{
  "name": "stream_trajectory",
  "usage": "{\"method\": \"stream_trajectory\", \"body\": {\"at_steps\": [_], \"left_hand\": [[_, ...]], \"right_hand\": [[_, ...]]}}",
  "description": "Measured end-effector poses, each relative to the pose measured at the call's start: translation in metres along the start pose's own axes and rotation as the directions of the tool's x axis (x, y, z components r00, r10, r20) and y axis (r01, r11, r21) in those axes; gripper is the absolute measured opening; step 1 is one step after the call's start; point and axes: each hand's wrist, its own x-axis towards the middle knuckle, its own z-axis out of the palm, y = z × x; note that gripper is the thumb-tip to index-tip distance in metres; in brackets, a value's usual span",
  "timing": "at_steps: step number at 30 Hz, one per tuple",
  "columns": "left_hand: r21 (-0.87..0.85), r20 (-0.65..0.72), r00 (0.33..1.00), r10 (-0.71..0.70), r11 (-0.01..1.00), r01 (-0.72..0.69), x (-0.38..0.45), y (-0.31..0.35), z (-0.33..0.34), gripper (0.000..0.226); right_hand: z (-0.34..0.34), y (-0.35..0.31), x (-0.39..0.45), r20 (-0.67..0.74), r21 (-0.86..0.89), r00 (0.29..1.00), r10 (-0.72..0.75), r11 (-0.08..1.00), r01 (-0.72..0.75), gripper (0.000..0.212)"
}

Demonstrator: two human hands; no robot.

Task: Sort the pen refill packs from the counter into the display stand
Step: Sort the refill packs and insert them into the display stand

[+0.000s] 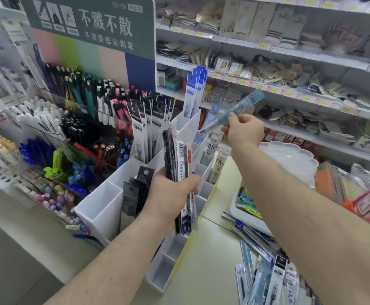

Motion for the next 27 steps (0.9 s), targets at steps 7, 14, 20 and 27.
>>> {"method": "stream_trajectory", "body": {"at_steps": [7, 14, 20, 27], "left_hand": [[0.000, 0.017, 1.000, -0.018, 1.000, 0.018, 0.001, -0.002, 0.001, 0.032], [0.045, 0.071, 0.996, -0.058, 0.997, 0.055, -0.005, -0.001, -0.004, 0.015], [-0.038, 0.210, 0.970, -0.125, 0.990, 0.136, -0.016, 0.004, -0.001, 0.025], [-0.161, 0.364, 0.901, -0.234, 0.938, 0.308, -0.023, -0.005, -0.002, 0.036]], "right_hand": [[0.029, 0.017, 0.018, 0.172, -0.352, 0.984, -0.036, 0.931, 0.096, 0.018], [0.039, 0.022, 0.021, 0.313, -0.567, 0.949, 0.045, 0.810, 0.148, 0.024], [0.033, 0.023, 0.020, 0.307, -0.641, 0.950, 0.058, 0.751, 0.161, 0.029], [-0.024, 0.011, -0.048, 0.271, -0.336, 0.959, 0.084, 0.942, 0.013, 0.031]]}}
